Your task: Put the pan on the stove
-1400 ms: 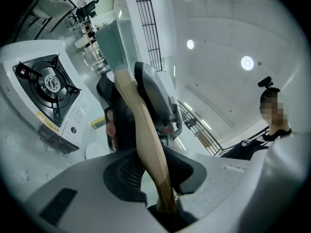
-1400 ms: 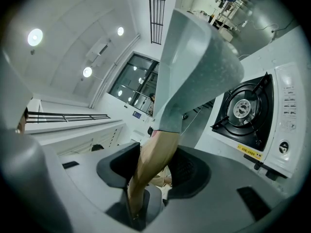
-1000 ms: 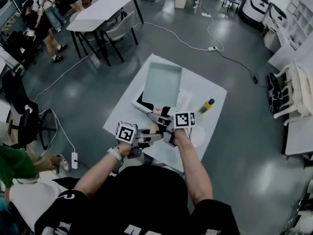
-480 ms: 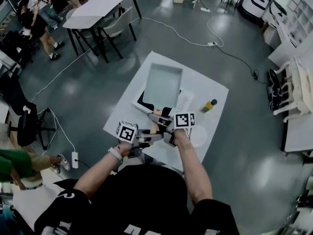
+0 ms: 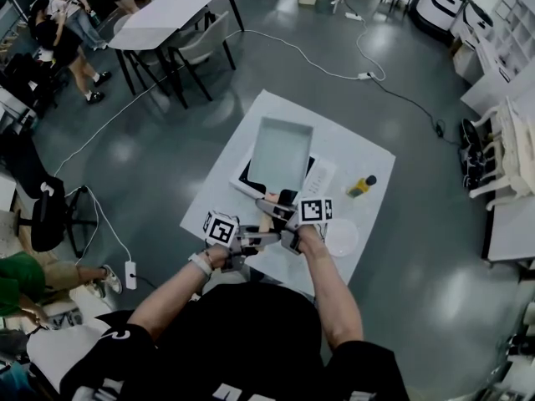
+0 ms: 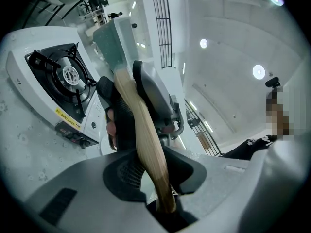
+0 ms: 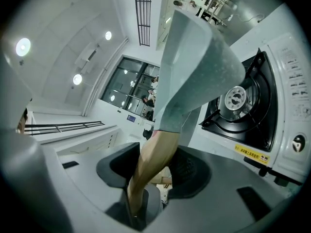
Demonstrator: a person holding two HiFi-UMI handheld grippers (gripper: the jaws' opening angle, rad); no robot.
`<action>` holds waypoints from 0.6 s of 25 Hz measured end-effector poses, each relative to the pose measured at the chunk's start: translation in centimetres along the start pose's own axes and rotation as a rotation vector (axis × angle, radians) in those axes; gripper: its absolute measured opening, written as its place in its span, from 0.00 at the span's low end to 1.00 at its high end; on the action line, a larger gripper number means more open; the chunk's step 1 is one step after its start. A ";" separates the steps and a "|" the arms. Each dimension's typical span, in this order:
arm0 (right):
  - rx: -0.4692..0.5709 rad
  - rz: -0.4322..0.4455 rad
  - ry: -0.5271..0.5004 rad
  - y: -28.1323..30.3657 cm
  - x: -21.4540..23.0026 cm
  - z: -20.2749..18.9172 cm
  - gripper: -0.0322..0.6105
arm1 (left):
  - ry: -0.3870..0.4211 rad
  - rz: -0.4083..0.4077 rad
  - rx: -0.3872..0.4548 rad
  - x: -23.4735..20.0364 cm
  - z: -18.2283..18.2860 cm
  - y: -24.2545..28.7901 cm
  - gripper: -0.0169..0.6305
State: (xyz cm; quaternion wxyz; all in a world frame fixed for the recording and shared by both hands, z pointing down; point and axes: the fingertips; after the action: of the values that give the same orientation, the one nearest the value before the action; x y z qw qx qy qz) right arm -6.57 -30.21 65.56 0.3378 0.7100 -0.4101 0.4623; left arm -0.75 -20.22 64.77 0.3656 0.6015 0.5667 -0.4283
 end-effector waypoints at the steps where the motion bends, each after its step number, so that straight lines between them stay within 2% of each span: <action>1: 0.002 -0.001 0.007 0.1 0.3 0.0 0.32 | -0.003 0.000 -0.002 -0.2 0.0 0.0 0.15; 7: 0.015 -0.007 0.007 0.3 1.9 -0.3 0.32 | -0.014 0.022 -0.024 -1.6 -0.4 -0.3 0.15; 15: 0.029 -0.073 0.085 0.4 4.3 -0.9 0.32 | -0.027 0.048 -0.047 -3.4 -0.6 -0.7 0.16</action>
State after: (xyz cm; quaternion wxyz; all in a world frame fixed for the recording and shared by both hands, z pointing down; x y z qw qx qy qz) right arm -6.26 -30.77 69.93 0.3614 0.7089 -0.3624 0.4853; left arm -1.31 -20.89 68.21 0.3973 0.6004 0.5571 -0.4140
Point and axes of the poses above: the fingertips, and each gripper's own axes: y forward along the fingers, x to its right, z out of its top, and after that the axes turned 8 degrees about x, right-handed
